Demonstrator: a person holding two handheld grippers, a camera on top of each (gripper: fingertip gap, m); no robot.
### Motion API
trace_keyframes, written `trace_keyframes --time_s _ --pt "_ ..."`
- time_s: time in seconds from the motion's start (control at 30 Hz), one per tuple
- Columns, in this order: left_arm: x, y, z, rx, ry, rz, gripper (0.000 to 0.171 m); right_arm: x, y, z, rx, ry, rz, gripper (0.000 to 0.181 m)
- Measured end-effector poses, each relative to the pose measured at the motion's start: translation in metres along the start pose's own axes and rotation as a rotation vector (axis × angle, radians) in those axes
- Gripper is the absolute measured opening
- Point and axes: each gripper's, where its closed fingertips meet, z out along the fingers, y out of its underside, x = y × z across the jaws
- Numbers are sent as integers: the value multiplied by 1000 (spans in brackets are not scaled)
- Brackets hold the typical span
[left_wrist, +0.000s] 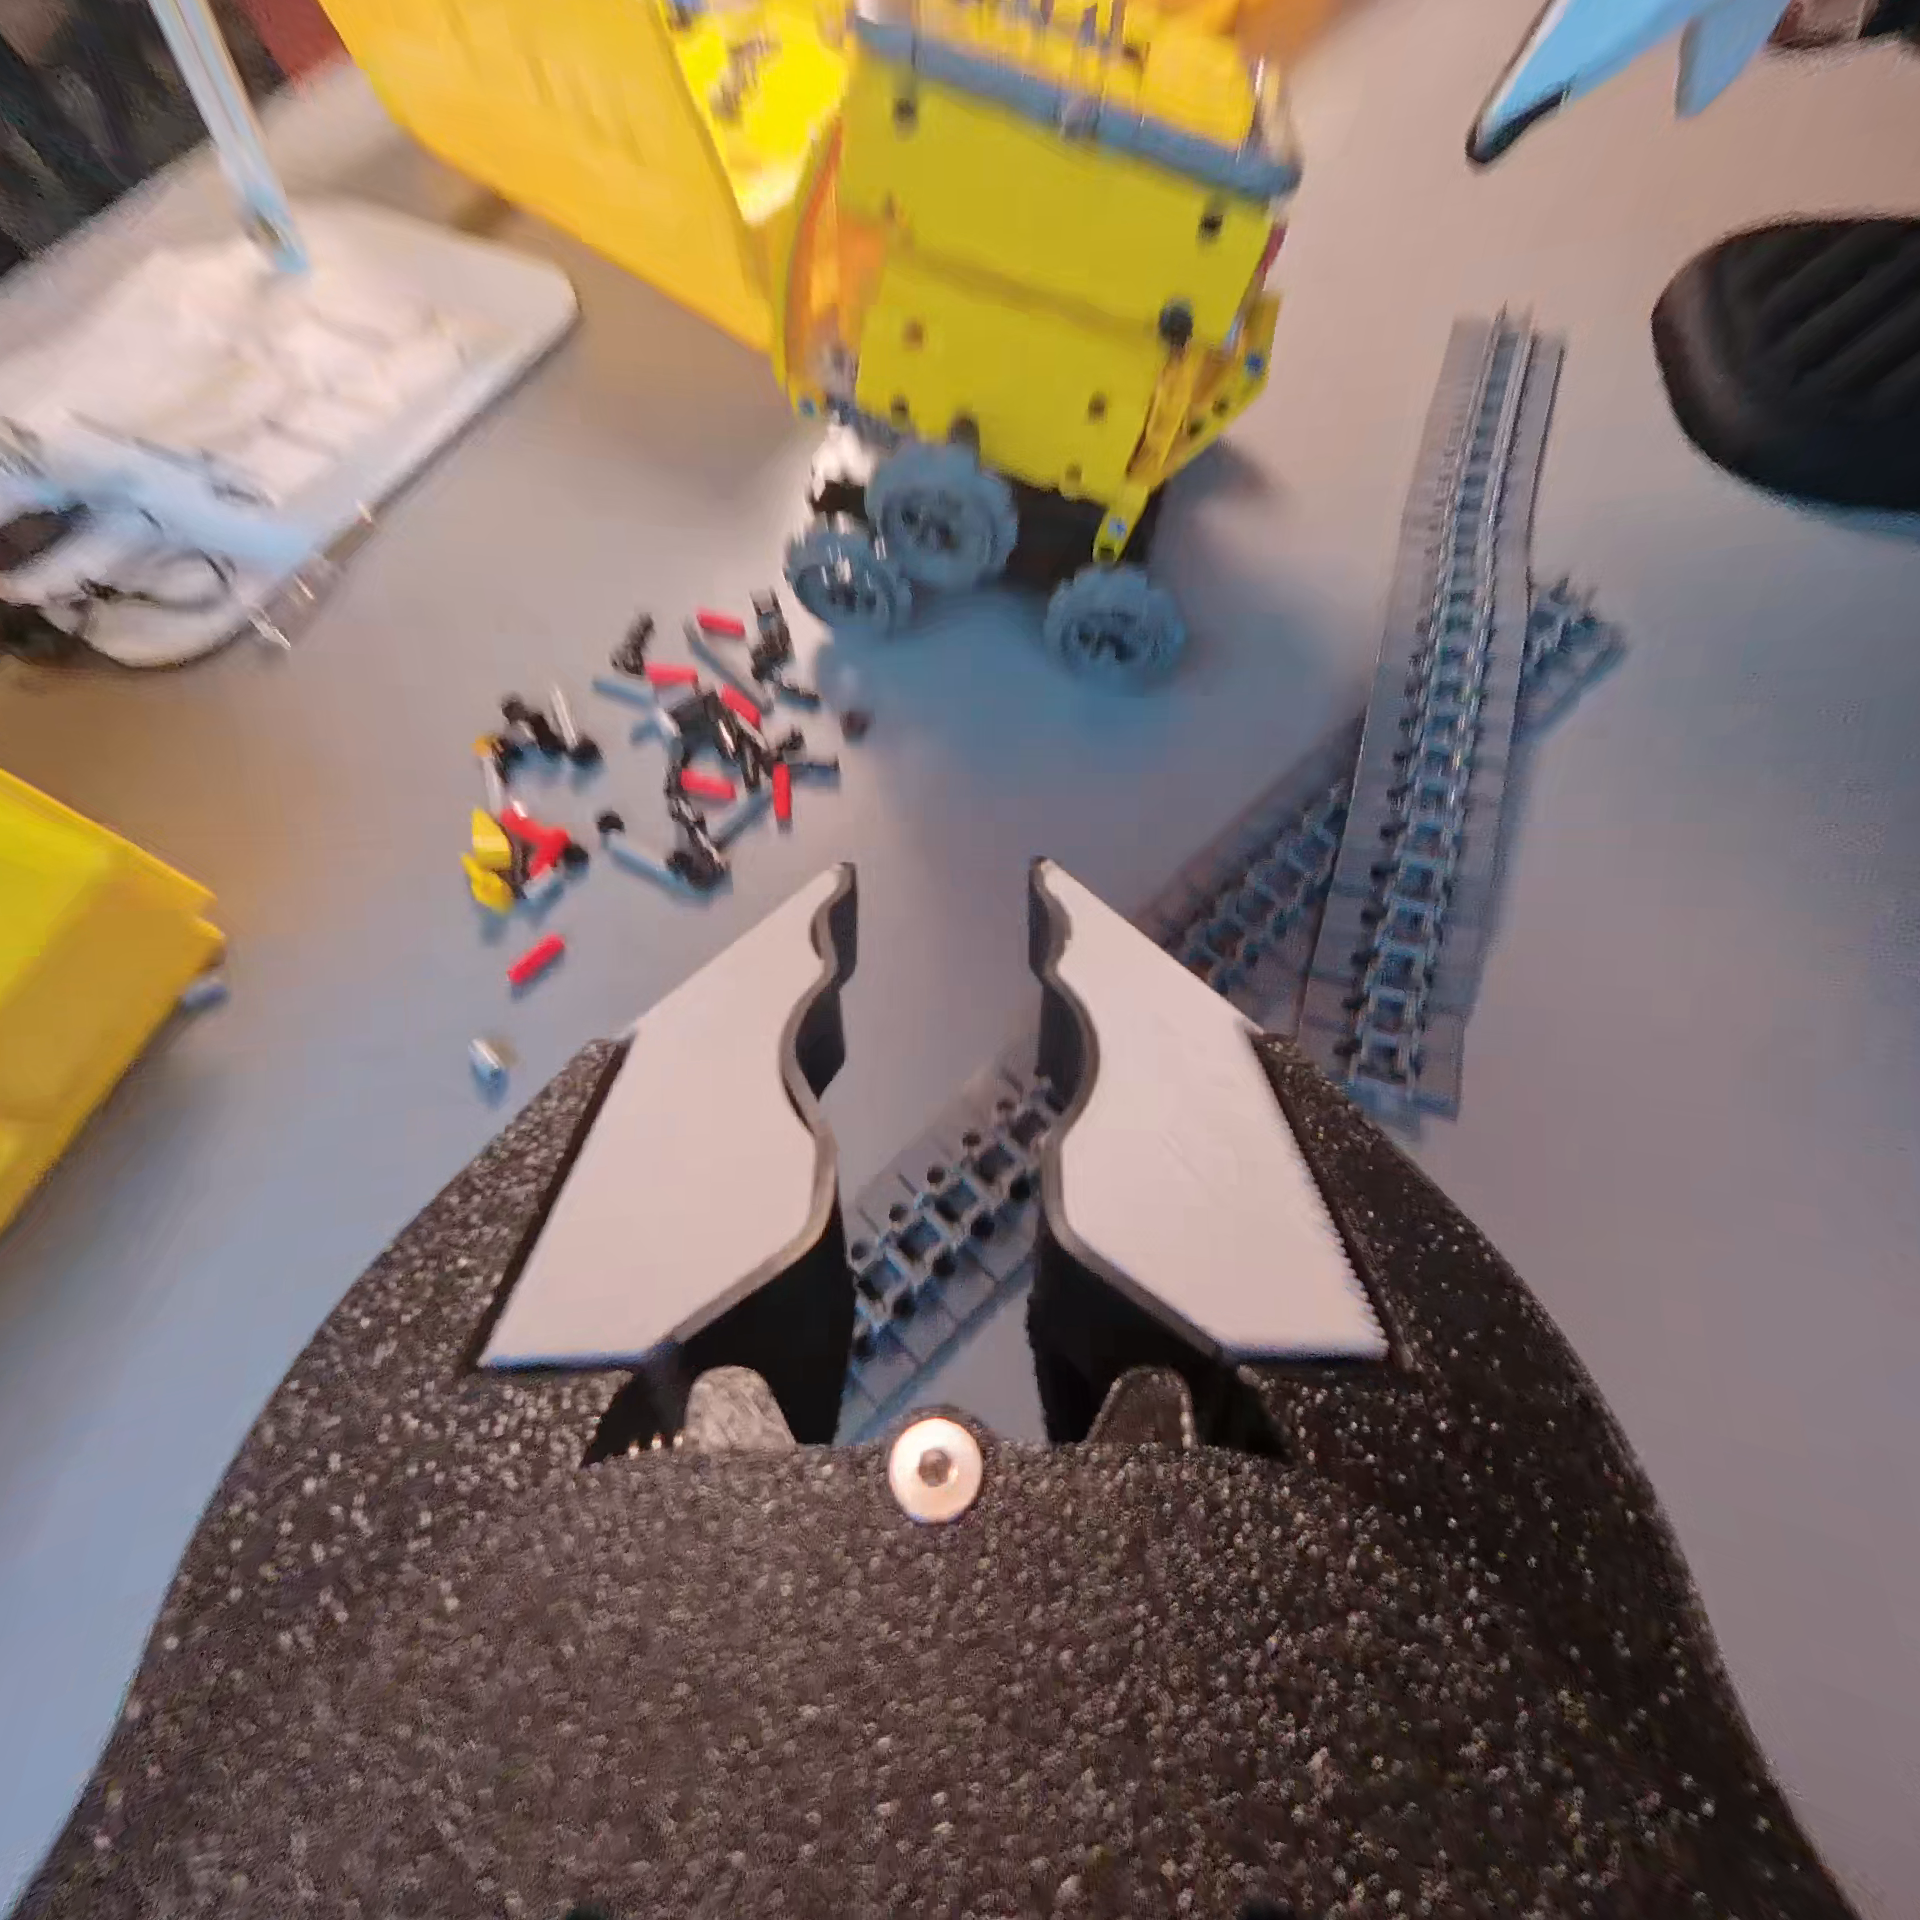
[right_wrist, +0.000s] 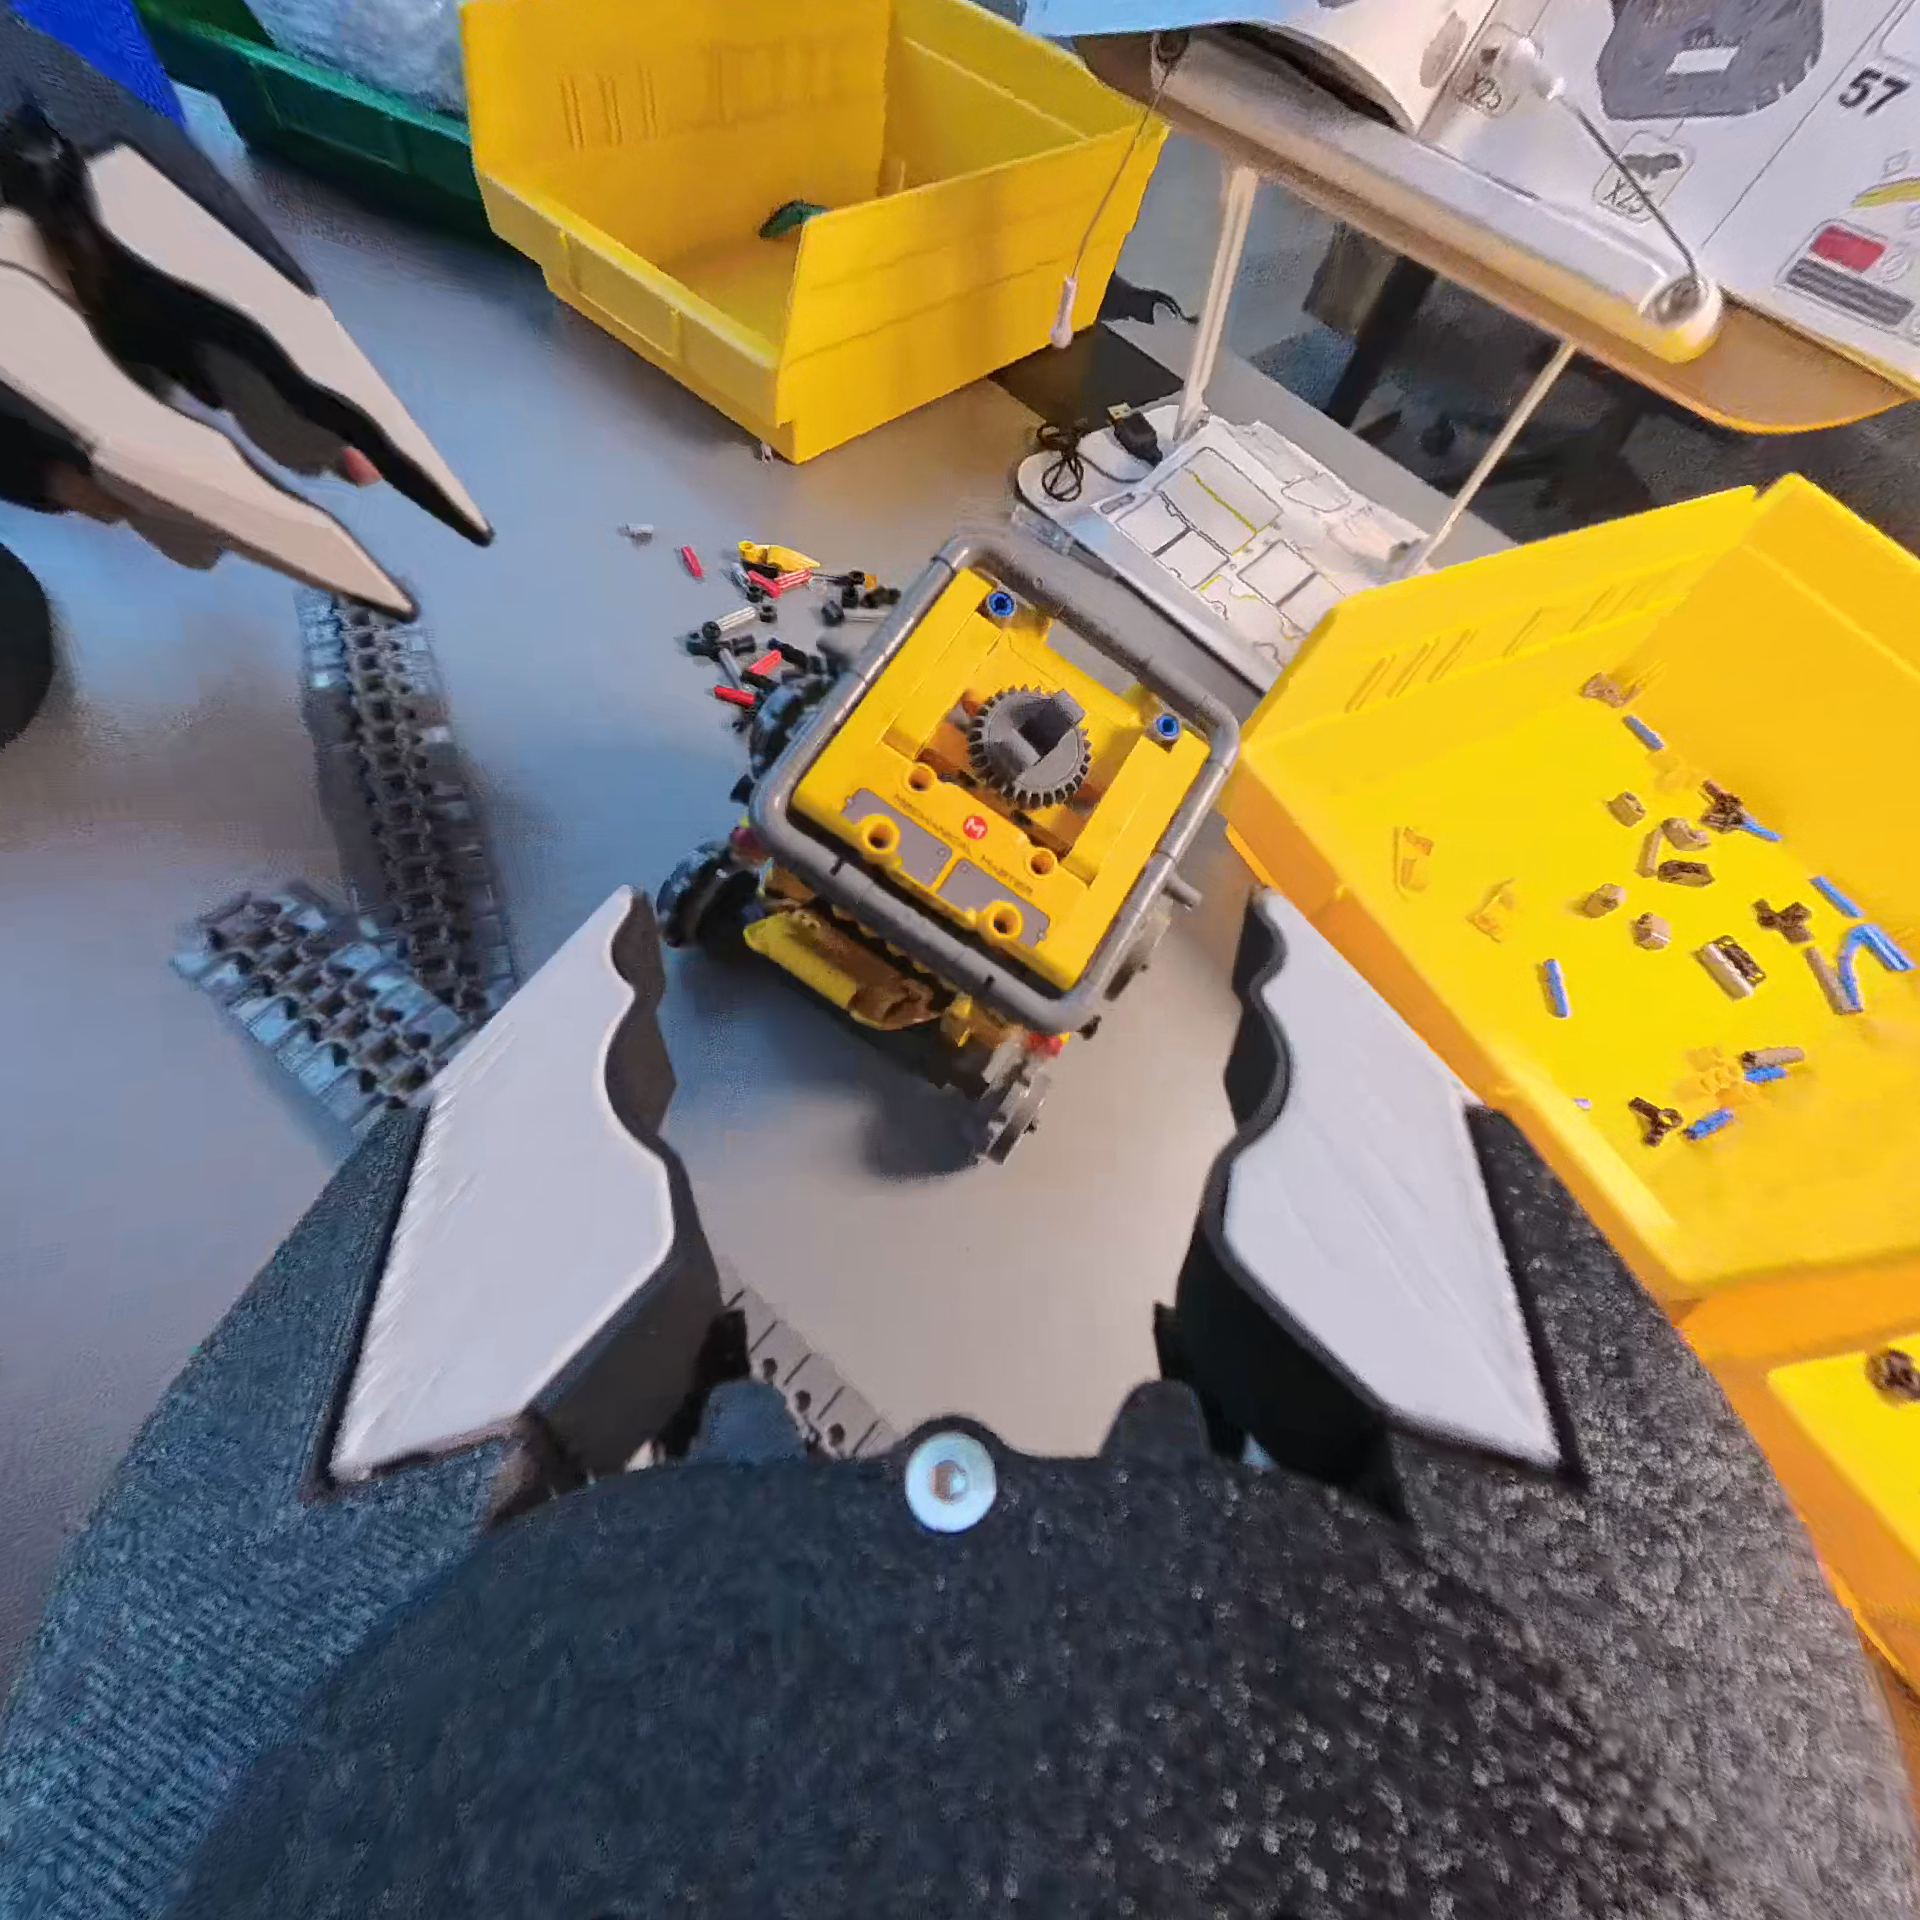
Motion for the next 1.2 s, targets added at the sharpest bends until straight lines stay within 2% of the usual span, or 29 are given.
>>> trace_keyframes --time_s 0.07,0.17,0.23,0.27,0.3,0.47,0.6,0.67,0.8,1.0,1.2 --pt "-3 20 4 -70 48 -41 54 -2 -3 21 -37 -25 56 126" --pt "-1 29 10 -58 96 -68 63 -1 0 44 -97 -47 113 137" --pt "-1 28 10 -39 88 -54 63 2 10 52 -150 -34 108 130" --pt "-3 26 9 -26 71 -39 62 2 11 53 -147 -37 116 117" --pt "-5 25 6 -12 59 -30 61 2 12 52 -141 -44 130 116" --pt "-11 11 3 37 46 -31 59 3 19 48 -183 -67 163 117" --pt "-7 0 9 52 56 6 57 3 26 54 -271 -42 163 131" --pt "-4 1 12 57 52 18 54 2 33 61 -314 -39 161 134" --pt "-4 8 8 60 14 37 52 6 32 63 -293 -44 159 130" --pt "-9 6 -2 115 19 -40 47 13 19 56 -238 -144 212 129" --pt "-5 4 -2 124 28 -41 46 13 16 49 -321 -281 109 128"
